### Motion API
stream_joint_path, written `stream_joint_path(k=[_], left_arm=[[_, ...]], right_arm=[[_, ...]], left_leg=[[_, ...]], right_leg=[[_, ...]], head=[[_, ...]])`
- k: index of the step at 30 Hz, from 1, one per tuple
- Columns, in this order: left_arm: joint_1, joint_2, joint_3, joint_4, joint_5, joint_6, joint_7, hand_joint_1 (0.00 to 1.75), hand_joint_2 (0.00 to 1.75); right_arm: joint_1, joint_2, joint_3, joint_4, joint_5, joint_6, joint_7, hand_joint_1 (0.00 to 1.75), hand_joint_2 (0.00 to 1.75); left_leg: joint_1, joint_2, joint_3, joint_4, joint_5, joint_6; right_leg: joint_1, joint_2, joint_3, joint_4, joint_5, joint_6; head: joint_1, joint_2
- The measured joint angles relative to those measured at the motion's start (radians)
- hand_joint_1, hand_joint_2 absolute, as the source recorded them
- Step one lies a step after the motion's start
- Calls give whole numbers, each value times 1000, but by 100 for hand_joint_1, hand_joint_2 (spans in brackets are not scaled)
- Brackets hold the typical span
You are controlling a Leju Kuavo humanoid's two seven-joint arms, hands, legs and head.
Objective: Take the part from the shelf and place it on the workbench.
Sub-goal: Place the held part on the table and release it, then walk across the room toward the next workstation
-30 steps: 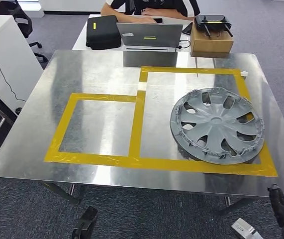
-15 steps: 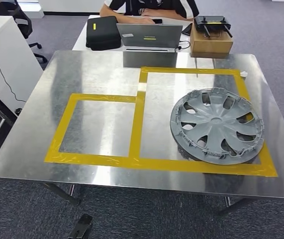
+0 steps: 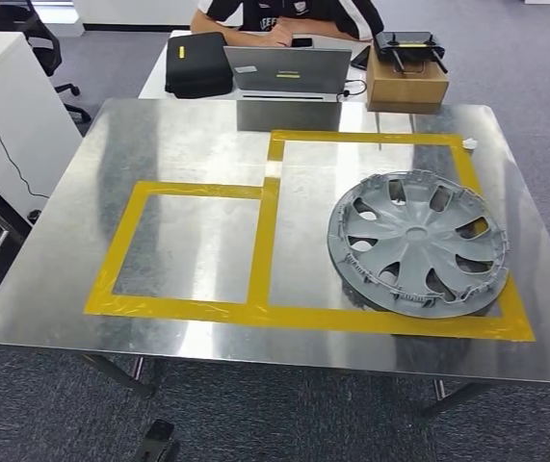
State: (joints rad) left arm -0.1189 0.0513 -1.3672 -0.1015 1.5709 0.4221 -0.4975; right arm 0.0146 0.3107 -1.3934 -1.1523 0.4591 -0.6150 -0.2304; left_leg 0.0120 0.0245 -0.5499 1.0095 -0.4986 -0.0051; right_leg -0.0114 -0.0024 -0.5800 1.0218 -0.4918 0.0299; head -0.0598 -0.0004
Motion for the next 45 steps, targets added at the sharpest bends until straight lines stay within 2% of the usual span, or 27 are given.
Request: stream_joint_path(k=[4,8,14,22,25,29,36,45], left_arm=[[6,-1,29,0,0,22,11,0,175],[9,-1,43,0,0,25,13,0,175],[11,0,57,0,0,29,14,0,175],[11,0,61,0,0,32,15,0,175],[12,0,64,0,0,36,19,0,175],[14,0,71,0,0,35,21,0,175],[16,1,77,0,0,33,16,0,175],[17,0,86,0,0,33,3,0,175]], right_arm=[[-43,-1,-26,341,18,-53,46,0,175],[-66,-6,-27,515,20,-54,50,0,175],[-77,-17,-27,631,20,-54,50,0,175],[-82,-26,-27,686,31,-53,60,0,175],[-83,-26,-25,718,58,-24,82,3,175],[-86,-26,-23,771,81,69,54,172,175],[-84,-41,-15,800,122,155,3,175,175],[-81,-56,6,813,152,169,2,175,175]], left_leg=[[1,1,1,0,-1,-2],[2,1,3,0,0,-3],[1,1,3,0,-1,-3],[1,1,3,0,-1,-2],[1,1,3,0,-1,-2],[1,1,3,0,-1,-3],[1,1,4,0,-1,-3],[1,1,4,0,-2,-3]], right_leg=[[1,2,1,0,-1,-2],[1,1,2,0,-1,-2],[1,1,2,1,-1,-2],[1,1,2,1,-1,-2],[1,1,2,1,-1,-2],[1,1,3,1,-2,-2],[1,0,3,1,-2,-2],[0,0,3,1,-2,-2]], head=[[-1,0],[0,0],[0,0],[0,0],[0,0],[0,0],[0,0],[0,0]])
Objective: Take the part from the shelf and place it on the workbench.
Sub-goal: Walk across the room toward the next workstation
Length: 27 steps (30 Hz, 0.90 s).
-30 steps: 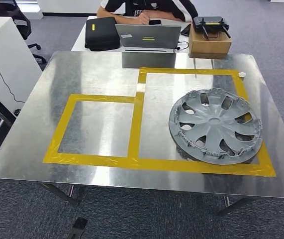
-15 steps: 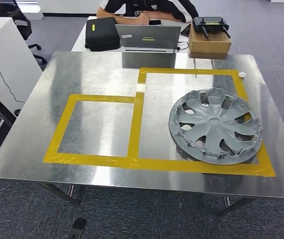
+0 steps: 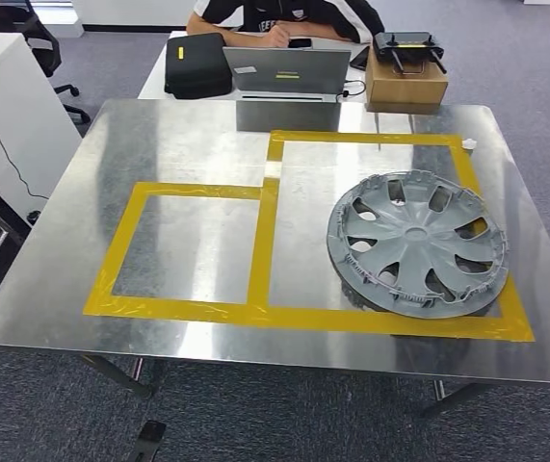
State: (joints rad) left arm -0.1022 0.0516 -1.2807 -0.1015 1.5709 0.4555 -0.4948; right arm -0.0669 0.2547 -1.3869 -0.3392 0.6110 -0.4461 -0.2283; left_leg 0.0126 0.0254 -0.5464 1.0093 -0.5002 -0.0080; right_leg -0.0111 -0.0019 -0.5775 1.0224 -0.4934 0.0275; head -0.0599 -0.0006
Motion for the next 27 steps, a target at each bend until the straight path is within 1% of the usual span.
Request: stream_joint_path(k=[6,7,10,11,27], left_arm=[[2,0,2,0,0,0,-4,0,175],[3,0,3,0,0,0,-4,0,175],[3,0,5,0,0,0,-6,0,175],[3,0,6,0,0,0,-7,0,175],[4,0,6,0,0,-2,-11,0,175]], right_arm=[[1,-10,11,9,8,7,-1,175,175],[1,-11,13,11,9,9,-1,152,175],[2,-14,15,13,11,12,-3,21,175],[2,-15,16,14,10,13,-4,0,175],[2,-21,16,23,9,22,10,0,175]], left_leg=[[0,0,0,0,0,0],[0,0,0,0,0,0],[0,0,0,0,0,0],[0,0,0,0,0,0],[0,0,0,0,0,0]], right_leg=[[0,0,0,0,0,0],[0,0,0,0,0,0],[0,0,0,0,0,0],[0,0,0,0,0,0],[0,0,0,0,0,0]], head=[[0,0],[0,0],[0,0],[0,0],[0,0]])
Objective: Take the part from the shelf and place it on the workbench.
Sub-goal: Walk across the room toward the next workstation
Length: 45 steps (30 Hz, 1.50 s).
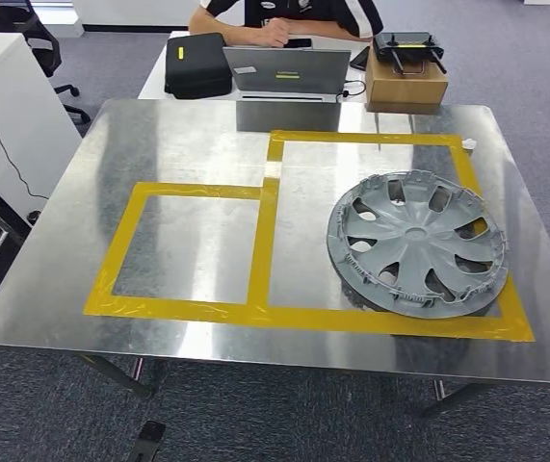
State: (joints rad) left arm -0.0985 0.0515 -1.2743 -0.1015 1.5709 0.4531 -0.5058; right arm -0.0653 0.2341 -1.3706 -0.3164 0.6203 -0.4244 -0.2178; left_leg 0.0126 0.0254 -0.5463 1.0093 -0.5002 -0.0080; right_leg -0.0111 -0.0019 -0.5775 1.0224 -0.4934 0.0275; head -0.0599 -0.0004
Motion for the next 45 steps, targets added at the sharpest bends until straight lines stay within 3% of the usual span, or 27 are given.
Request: stream_joint_path(k=[27,28,31,32,38,45], left_arm=[[0,0,15,0,-10,-31,24,0,175],[1,0,15,0,-16,-42,36,0,131],[2,0,13,0,-16,-78,33,0,0],[2,0,13,0,-13,-90,24,0,0],[2,0,13,0,-6,-132,30,0,0],[4,0,13,0,0,-106,32,0,0]], right_arm=[[0,-7,9,7,19,20,-5,0,175],[1,-9,12,8,25,29,-4,0,175],[1,-12,20,9,35,47,-12,0,44],[1,-12,21,10,35,50,-16,0,0],[3,-12,31,17,58,88,-26,0,0],[4,-12,42,23,71,97,-30,0,0]], left_leg=[[0,0,0,0,0,0],[0,0,0,0,0,0],[0,0,0,0,0,0],[0,0,0,0,0,0],[-1,0,0,1,-1,1],[-5,0,-1,5,-5,8]], right_leg=[[0,0,0,0,0,0],[0,0,0,0,0,0],[0,0,0,0,0,0],[0,0,0,0,0,0],[-1,0,0,0,0,0],[-6,0,2,0,0,4]], head=[[0,0],[0,0],[0,0],[0,0],[0,0],[0,0]])
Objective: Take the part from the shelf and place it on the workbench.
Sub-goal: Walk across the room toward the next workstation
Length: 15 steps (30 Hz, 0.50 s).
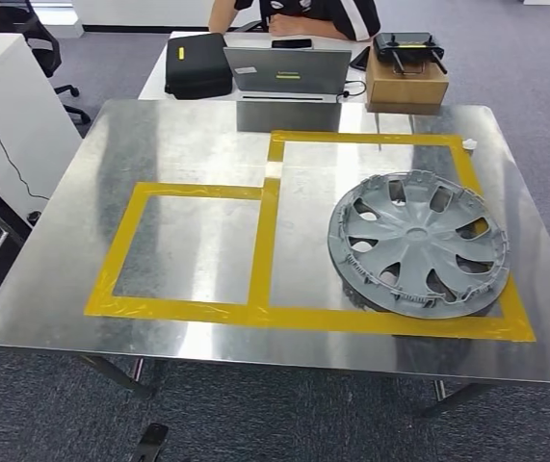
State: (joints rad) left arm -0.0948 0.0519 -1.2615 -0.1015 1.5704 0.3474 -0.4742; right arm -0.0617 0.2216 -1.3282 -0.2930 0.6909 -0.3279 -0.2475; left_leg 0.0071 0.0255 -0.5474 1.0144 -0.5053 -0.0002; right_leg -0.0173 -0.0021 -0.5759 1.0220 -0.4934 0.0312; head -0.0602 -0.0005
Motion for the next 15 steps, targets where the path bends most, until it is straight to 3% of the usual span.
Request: stream_joint_path(k=[5,7,8,10,11,12,13,15], left_arm=[[1,1,0,0,0,2,0,0,0],[0,0,0,0,0,2,0,0,0],[0,-1,0,0,0,2,0,0,0],[1,-2,0,0,0,2,0,0,0],[2,-2,0,0,0,3,0,0,0],[2,-3,0,0,0,3,0,0,0],[3,-5,0,0,0,3,0,0,0],[3,-7,0,0,0,2,-1,0,0]], right_arm=[[0,0,3,1,0,1,-3,0,0],[1,-1,4,1,1,1,-4,0,0],[1,-1,4,1,1,1,-4,0,0],[3,-3,4,1,1,1,-4,0,0],[4,-4,4,1,1,1,-4,0,0],[5,-5,4,2,1,2,-4,0,0],[7,-6,4,2,2,2,-4,0,0],[8,-9,4,2,3,3,-4,0,0]], left_leg=[[-4,0,2,-1,0,15],[1,3,10,-19,12,26],[5,5,14,-27,19,31],[8,8,13,-30,25,36],[9,9,11,-30,26,35],[10,9,10,-29,26,34],[13,9,10,-28,26,31],[23,9,8,-21,23,18]], right_leg=[[-5,0,5,-4,1,14],[-5,1,-3,11,-17,22],[-5,1,-17,45,-43,26],[-8,1,-67,166,-114,33],[-10,1,-91,224,-138,38],[-13,1,-102,256,-143,43],[-16,0,-95,249,-128,48],[-24,-4,-30,134,-64,60]], head=[[0,0],[1,0],[2,0],[3,0],[3,0],[3,0],[3,0],[3,0]])
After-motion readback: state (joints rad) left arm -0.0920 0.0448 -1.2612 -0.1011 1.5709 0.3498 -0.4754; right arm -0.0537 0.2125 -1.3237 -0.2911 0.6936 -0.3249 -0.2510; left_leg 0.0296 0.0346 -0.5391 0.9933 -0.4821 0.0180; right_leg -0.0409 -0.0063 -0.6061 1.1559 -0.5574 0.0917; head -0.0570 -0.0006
